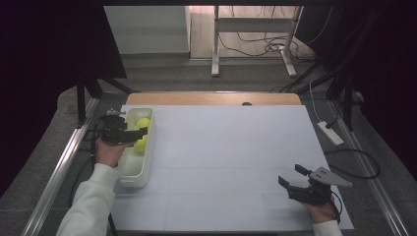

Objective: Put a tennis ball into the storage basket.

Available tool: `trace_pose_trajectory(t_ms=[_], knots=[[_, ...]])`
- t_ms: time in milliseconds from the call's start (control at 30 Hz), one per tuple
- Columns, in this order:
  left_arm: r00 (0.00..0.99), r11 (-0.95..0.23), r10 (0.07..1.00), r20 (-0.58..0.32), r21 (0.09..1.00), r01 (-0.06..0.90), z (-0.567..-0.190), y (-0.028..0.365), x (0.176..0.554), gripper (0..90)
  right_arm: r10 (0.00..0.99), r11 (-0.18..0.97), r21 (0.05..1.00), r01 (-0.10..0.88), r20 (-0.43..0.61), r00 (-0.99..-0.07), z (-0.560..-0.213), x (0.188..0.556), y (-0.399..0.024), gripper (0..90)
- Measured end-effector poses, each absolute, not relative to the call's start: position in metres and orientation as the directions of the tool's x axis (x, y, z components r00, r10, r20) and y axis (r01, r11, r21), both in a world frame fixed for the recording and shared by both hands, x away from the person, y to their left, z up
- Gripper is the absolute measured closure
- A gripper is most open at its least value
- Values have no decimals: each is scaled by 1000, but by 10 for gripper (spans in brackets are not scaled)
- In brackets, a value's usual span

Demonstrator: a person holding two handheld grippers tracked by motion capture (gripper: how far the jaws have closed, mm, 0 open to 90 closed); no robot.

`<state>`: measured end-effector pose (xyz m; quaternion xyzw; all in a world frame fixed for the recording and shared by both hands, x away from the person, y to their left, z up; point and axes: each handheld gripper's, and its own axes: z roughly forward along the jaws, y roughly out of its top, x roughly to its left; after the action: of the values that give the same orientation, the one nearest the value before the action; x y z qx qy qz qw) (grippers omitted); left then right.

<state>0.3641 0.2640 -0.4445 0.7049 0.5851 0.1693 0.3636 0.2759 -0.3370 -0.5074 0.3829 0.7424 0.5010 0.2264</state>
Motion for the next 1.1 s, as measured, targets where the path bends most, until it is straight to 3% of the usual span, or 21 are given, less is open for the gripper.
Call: trace_pose_trajectory(t_ms=[467, 1100], knots=[[378, -31, 889, -258, 791, 611, -430, 259, 341, 115, 796, 205, 917, 342, 47, -603, -507, 276, -337, 169], [539, -107, 817, -203, 866, 488, -420, 232, 305, 92, 796, 209, 916, 341, 43, -604, -508, 275, -337, 169]])
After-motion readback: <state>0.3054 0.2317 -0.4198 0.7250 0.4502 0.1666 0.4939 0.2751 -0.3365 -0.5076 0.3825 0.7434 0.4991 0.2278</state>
